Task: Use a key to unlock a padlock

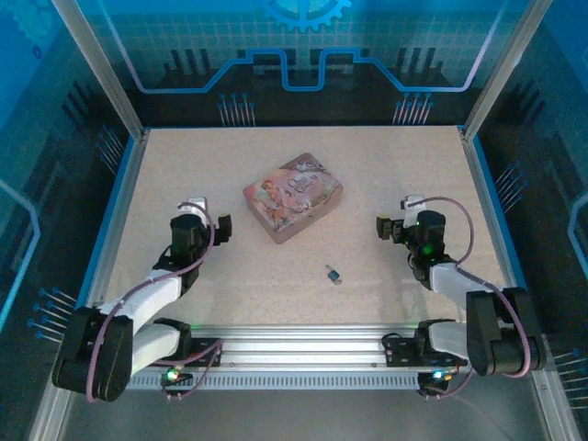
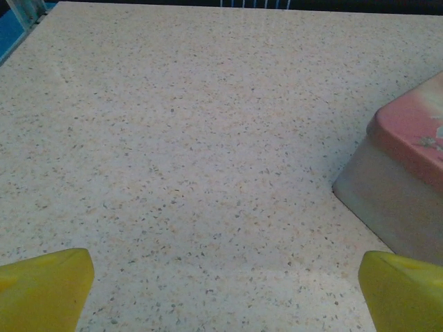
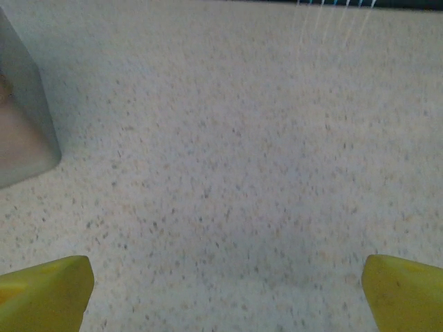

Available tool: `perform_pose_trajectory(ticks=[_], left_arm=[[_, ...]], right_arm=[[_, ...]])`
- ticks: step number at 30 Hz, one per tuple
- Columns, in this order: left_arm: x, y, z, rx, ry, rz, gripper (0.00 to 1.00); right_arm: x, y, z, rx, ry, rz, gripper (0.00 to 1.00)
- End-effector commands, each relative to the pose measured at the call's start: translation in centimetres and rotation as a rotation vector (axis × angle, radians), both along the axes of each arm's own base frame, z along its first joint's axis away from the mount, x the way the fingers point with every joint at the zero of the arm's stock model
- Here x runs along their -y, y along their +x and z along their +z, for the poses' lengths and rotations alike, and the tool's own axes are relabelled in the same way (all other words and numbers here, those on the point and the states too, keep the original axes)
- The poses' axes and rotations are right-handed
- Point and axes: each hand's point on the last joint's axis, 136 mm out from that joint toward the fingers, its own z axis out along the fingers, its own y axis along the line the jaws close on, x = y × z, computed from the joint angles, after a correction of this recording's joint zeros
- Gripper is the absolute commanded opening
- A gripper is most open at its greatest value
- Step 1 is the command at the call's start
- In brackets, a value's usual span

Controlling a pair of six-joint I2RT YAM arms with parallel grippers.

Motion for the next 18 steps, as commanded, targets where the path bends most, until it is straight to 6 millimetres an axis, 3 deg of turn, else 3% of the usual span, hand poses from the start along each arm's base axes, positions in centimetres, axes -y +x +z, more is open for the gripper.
perform_pose_trajectory(ticks=[1,8,13,18], left_arm=[[1.1,0.7,0.5,0.059,-0.007,-0.083,0.99],[2.1,1.8,0.4,0.082,-0.019,-0.16,0.99],[2.0,2.6,0.6,0.109,-0.029,-0.18,0.99],[2.2,3.7,0.8,0.142,-0.009,-0.227,0.99]], right_arm=[[-0.5,1.4,2.7,0.15,-0.017,0.05,1.0],[-1.1,2.7,0.1,0.16,-0.007,0.082,1.0],[-0.5,4.3,-0.7,0.053,-0.003,0.044,1.0],[-0.6,4.3,-0.8,0.052,-0.011,0.043,1.0]])
